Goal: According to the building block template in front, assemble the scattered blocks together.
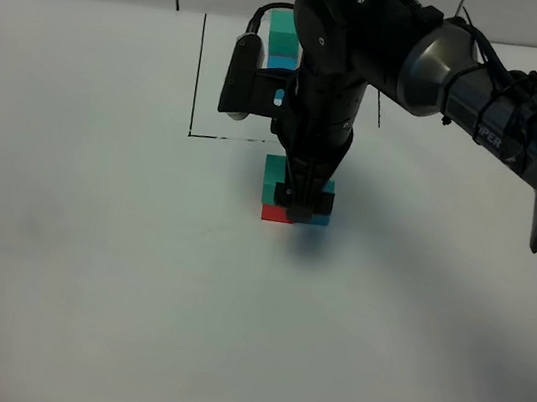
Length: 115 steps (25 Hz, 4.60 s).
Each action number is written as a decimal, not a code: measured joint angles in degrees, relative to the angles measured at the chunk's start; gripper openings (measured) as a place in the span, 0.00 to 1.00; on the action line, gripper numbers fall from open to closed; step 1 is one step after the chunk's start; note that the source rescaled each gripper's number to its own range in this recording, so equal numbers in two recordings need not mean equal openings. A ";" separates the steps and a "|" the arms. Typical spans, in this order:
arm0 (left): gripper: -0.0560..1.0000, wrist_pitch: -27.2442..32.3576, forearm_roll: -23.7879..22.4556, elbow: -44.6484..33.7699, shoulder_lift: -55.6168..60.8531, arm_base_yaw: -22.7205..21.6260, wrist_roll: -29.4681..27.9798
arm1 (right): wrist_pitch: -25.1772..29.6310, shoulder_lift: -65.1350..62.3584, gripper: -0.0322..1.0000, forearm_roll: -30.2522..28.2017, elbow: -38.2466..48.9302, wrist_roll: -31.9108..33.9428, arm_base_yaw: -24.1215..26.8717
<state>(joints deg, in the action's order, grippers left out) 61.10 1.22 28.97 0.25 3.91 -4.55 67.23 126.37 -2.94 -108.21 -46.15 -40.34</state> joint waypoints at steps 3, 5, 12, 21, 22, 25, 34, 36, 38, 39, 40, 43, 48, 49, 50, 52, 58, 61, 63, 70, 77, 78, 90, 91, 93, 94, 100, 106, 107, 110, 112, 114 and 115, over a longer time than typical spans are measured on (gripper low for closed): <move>0.71 0.00 0.00 0.00 0.00 0.00 0.00 | 0.00 1.28 0.91 0.36 -1.44 -0.63 0.00; 0.71 0.00 0.00 0.00 0.00 0.00 0.00 | -0.33 2.12 0.91 0.74 -1.90 -1.14 0.00; 0.71 0.00 0.00 0.00 0.00 0.00 0.00 | -3.24 4.23 0.91 2.12 -2.01 -2.12 0.00; 0.71 0.00 0.00 0.00 0.00 0.00 0.00 | -5.35 7.78 0.90 2.11 -2.48 -3.44 0.00; 0.71 0.00 0.00 0.00 0.00 0.00 0.00 | -5.71 8.01 0.90 2.05 -2.48 -3.50 0.00; 0.71 0.00 0.00 0.00 0.00 0.00 0.05 | -6.56 8.89 0.89 2.05 -2.48 -3.50 0.00; 0.71 0.00 0.00 0.00 0.00 0.00 0.05 | -7.10 10.79 0.40 2.05 -2.48 -3.50 0.00; 0.71 0.00 0.00 0.00 0.00 0.00 0.05 | -7.26 10.79 0.16 1.96 -2.48 -3.50 0.00; 0.71 0.00 0.00 0.00 0.00 0.00 0.05 | -7.15 10.74 0.05 1.86 -2.48 -3.26 0.06; 0.71 0.00 0.00 0.00 0.00 0.00 0.05 | -7.02 10.70 0.05 1.81 -2.48 -2.89 0.06; 0.71 0.00 0.00 0.00 0.00 0.00 0.05 | -7.02 10.70 0.05 1.68 -2.48 -2.16 0.06; 0.71 0.00 0.00 0.00 0.00 0.00 0.05 | -6.89 10.54 0.05 0.71 -2.48 2.52 0.06; 0.71 0.00 0.00 0.00 0.00 0.00 0.00 | -6.73 8.71 0.05 -0.08 -2.48 20.21 0.06; 0.71 0.00 0.00 0.00 0.00 0.00 0.00 | -6.93 8.36 0.05 -0.08 -2.48 25.78 0.06; 0.71 0.00 0.00 0.00 0.00 0.00 0.00 | -7.07 7.94 0.05 -0.14 -2.58 33.53 0.06; 0.71 0.00 0.00 0.00 0.00 0.00 0.00 | -7.20 7.68 0.05 -0.14 -2.58 50.31 0.06; 0.71 0.00 0.00 0.00 0.00 0.00 0.00 | -5.73 7.62 0.05 -1.07 -2.58 77.59 0.06; 0.71 0.00 0.00 0.00 0.00 0.00 0.00 | -5.23 7.62 0.05 -1.70 -2.58 84.31 0.06; 0.71 0.00 0.00 0.00 0.00 0.00 0.00 | -5.03 7.62 0.05 -2.02 -2.58 88.10 0.06; 0.71 0.00 0.00 0.00 0.00 0.00 0.00 | -4.86 7.62 0.05 -3.33 -2.58 90.66 0.01; 0.71 0.00 0.00 0.00 0.00 0.00 0.00 | -4.86 7.62 0.05 -2.65 -2.58 90.51 0.01; 0.71 0.00 0.00 0.00 0.00 0.00 0.00 | -4.86 7.62 0.05 -2.39 -2.58 90.04 0.01; 0.71 0.00 0.00 0.00 0.00 0.00 0.00 | -4.80 9.24 0.06 -0.51 -2.58 84.89 0.01; 0.71 0.00 0.00 0.00 0.00 0.00 0.00 | -4.75 9.24 0.08 -0.59 -2.58 84.89 0.01; 0.71 0.00 0.00 0.00 0.00 0.00 0.00 | -4.75 9.24 0.16 -0.95 -2.58 84.54 0.01; 0.71 0.00 0.00 0.00 0.00 0.00 0.00 | -4.80 9.24 0.23 -1.23 -2.58 83.91 0.01; 0.71 0.00 0.00 0.00 0.00 0.00 0.00 | -5.76 9.24 0.83 -1.85 -2.58 80.87 0.01; 0.71 0.00 0.00 0.00 0.00 0.00 0.00 | -6.86 4.67 1.00 -2.40 -2.58 78.00 0.14; 0.71 0.00 0.00 0.00 0.00 0.00 0.00 | -6.75 3.41 1.00 -2.40 -2.58 77.48 0.35; 0.71 0.00 0.00 0.00 0.00 0.00 0.00 | -4.52 -0.24 1.00 -1.98 -2.58 74.47 1.89; 0.71 0.00 0.00 0.00 0.00 0.00 0.00 | -1.91 -2.32 1.00 -1.84 -2.58 71.85 3.95; 0.71 0.00 0.00 0.00 0.00 0.00 0.00 | 0.30 -4.09 0.99 -1.84 -2.43 69.07 6.48; 0.71 0.00 0.00 0.00 0.00 0.00 0.00 | 1.13 -5.10 0.97 -1.97 -2.24 68.07 7.95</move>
<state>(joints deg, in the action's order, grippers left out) 61.10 1.22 28.97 0.25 3.91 -4.55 68.36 121.27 -4.91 -110.45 21.92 -32.39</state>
